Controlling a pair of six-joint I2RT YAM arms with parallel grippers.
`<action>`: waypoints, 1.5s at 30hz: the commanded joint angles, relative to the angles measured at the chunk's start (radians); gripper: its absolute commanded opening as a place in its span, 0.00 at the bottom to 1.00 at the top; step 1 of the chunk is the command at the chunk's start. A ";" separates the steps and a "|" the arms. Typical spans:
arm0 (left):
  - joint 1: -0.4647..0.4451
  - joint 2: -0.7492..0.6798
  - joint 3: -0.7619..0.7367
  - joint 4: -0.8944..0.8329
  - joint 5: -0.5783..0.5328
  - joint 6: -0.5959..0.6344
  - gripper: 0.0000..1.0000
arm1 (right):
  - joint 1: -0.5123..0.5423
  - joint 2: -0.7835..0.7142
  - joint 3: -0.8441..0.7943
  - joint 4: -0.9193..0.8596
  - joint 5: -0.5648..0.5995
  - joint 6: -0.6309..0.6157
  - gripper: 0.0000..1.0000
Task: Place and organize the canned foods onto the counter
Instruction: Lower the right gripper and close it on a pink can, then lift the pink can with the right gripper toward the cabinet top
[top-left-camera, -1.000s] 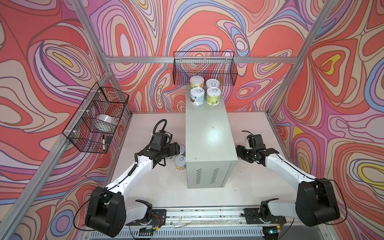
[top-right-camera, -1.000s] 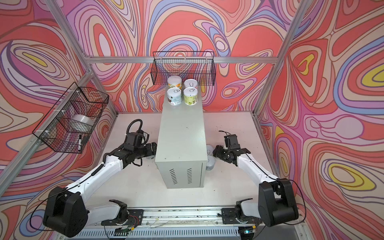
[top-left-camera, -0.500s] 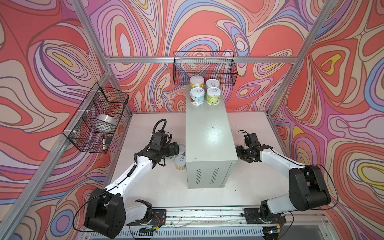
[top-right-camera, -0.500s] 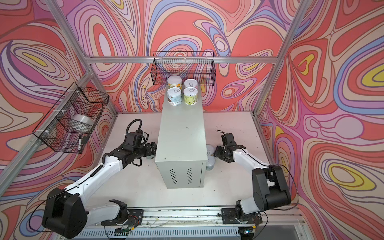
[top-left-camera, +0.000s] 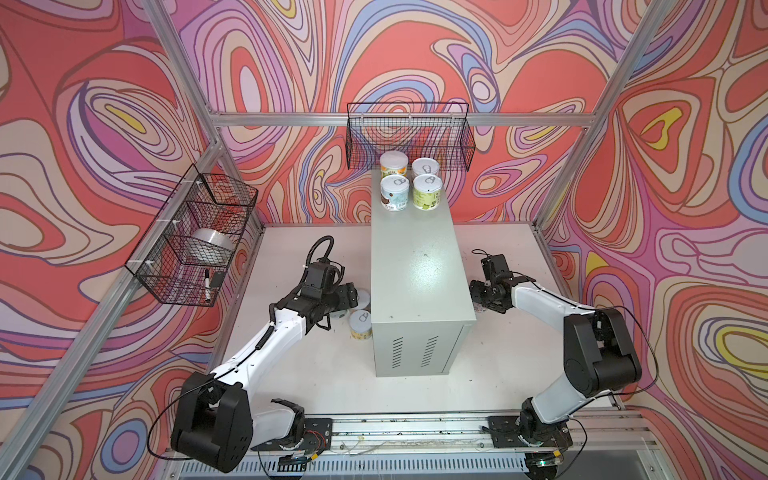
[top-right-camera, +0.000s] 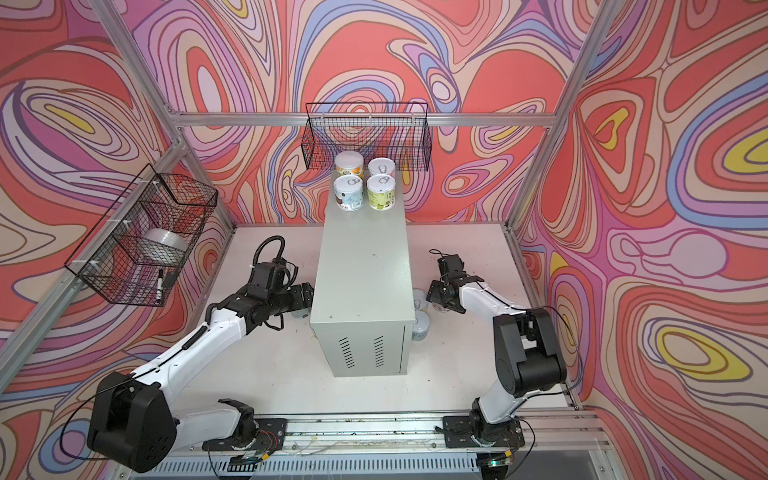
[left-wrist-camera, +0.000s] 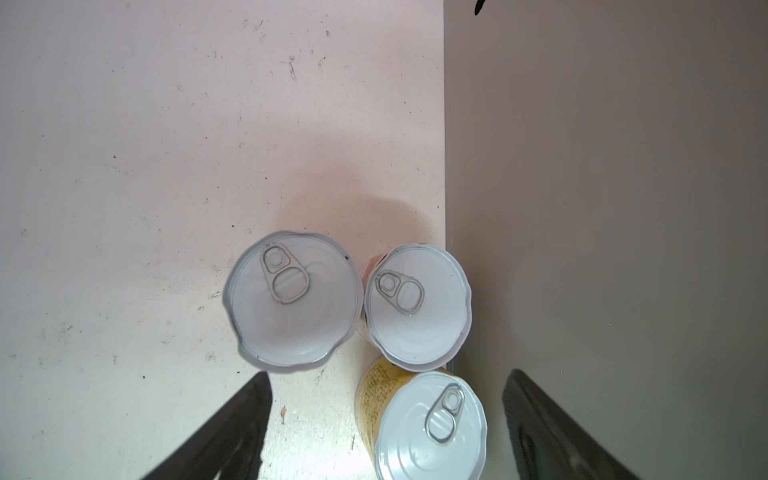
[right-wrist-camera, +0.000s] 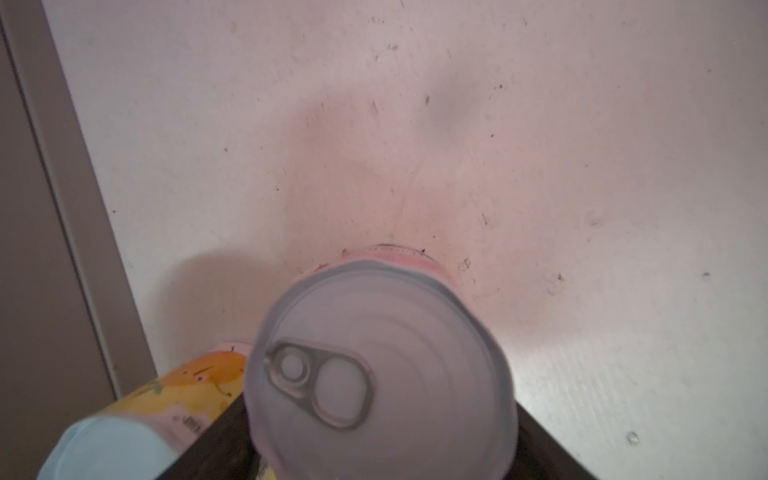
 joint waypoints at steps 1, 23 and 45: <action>-0.003 0.010 0.031 -0.011 -0.008 0.014 0.87 | -0.003 0.033 0.035 0.018 0.064 -0.022 0.85; -0.003 0.010 0.035 -0.015 -0.008 0.016 0.87 | -0.008 0.159 0.052 0.079 0.043 -0.014 0.23; -0.001 -0.015 0.192 -0.235 -0.023 0.058 0.88 | -0.001 -0.389 0.324 -0.399 -0.099 -0.099 0.00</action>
